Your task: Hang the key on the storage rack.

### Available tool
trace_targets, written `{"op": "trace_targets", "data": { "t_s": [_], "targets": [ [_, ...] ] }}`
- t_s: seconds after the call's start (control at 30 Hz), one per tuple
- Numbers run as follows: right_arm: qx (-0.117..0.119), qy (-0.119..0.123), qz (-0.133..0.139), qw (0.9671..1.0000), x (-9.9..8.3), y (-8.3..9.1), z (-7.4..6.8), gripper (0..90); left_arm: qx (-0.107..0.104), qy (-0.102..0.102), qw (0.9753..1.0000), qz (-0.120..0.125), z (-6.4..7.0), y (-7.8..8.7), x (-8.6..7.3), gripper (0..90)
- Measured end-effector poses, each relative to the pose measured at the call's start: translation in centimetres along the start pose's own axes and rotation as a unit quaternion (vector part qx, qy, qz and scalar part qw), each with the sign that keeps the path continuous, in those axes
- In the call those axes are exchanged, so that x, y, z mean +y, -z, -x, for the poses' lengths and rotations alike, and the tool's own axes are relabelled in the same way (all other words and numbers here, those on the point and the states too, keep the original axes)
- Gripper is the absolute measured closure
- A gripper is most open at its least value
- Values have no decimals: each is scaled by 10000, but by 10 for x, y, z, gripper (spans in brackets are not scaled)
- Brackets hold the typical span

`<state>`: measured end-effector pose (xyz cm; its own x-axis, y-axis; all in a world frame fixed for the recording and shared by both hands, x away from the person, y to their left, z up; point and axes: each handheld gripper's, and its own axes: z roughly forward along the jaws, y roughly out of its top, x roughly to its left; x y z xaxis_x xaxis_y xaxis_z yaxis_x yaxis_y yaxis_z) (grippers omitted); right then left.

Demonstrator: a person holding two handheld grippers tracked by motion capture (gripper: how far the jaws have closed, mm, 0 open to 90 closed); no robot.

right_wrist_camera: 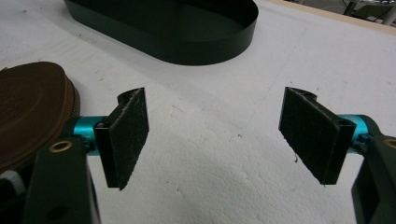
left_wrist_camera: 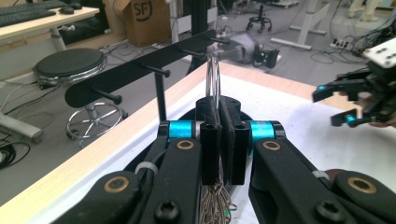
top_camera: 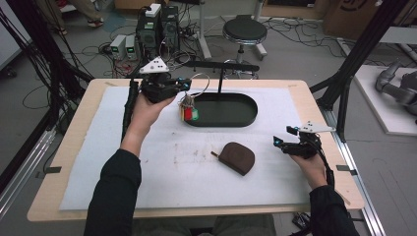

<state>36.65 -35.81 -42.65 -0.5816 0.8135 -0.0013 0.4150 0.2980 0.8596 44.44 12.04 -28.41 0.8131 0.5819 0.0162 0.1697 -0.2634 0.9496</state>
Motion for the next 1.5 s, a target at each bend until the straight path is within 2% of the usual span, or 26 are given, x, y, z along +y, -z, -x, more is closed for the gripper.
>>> {"op": "trace_targets", "data": {
  "t_s": [0.43,0.53,0.67,0.77,0.97,1.17,1.5],
  "targets": [
    [26,-35,11,10000,0,0,1,247,381,313,9988,-54,-26,-23,-1,867],
    [34,-40,9,10000,0,-1,1,247,453,391,9982,12,-31,-27,-4,867],
    [44,-36,22,10000,0,-1,1,247,506,487,9975,-41,-38,-32,-11,867],
    [43,-30,21,10000,0,-1,2,247,512,572,9970,44,-42,-34,-13,867],
    [37,-32,22,10000,0,-2,1,247,580,655,9962,28,-48,-39,-19,867],
    [35,-34,21,10000,0,-1,2,247,642,774,9949,114,-52,-40,-22,867],
    [21,-8,41,10000,0,-1,1,247,699,867,9938,69,-56,-40,-26,866]
  ]
}}
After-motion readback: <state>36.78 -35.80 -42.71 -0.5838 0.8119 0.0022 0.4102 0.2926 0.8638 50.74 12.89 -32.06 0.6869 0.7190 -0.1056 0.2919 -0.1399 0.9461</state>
